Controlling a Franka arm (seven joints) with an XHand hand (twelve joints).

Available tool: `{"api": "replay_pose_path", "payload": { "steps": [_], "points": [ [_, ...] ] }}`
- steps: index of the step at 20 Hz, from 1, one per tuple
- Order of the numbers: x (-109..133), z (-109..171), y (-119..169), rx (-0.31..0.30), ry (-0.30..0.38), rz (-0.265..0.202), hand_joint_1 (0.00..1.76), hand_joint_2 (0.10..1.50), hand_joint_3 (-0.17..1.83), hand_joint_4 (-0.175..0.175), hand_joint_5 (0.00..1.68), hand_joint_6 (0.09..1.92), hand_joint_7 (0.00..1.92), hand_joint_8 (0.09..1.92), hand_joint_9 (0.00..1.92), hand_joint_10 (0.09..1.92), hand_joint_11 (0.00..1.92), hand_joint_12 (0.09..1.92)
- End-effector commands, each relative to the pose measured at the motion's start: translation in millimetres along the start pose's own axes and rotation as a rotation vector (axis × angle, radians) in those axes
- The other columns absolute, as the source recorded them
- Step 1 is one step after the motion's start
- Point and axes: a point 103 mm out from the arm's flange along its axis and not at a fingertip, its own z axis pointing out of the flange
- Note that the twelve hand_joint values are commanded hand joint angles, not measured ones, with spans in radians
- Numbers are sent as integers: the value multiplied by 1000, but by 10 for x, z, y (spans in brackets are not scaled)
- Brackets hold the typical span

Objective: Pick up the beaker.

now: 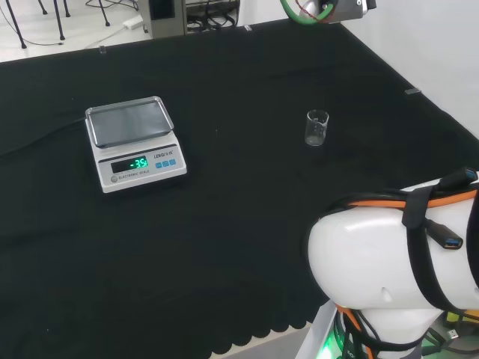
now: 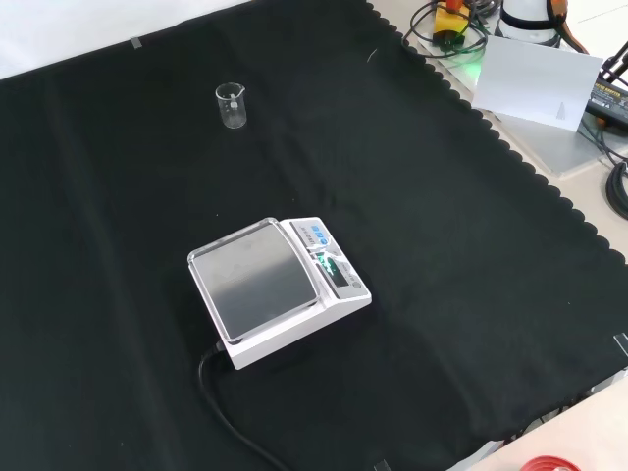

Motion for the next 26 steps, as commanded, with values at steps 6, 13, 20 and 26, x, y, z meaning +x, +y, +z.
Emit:
{"api": "replay_pose_path", "payload": {
  "steps": [6, 13, 20, 26],
  "points": [
    [-79, 202, 267, 28, 1, 6, 852, 682, 643, 20, 542, 638, 436, 635, 594, 696, 160, 1428],
    [-172, 570, 515, 59, 2, 2, 858, 688, 634, 16, 550, 635, 449, 633, 607, 695, 172, 1424],
    [-443, 863, 752, 76, -22, 16, 864, 692, 630, 15, 561, 642, 460, 632, 616, 693, 185, 1417],
    [-770, 1032, 966, 84, -14, 48, 867, 693, 629, 13, 565, 646, 469, 632, 618, 691, 189, 1413]
  ]
}}
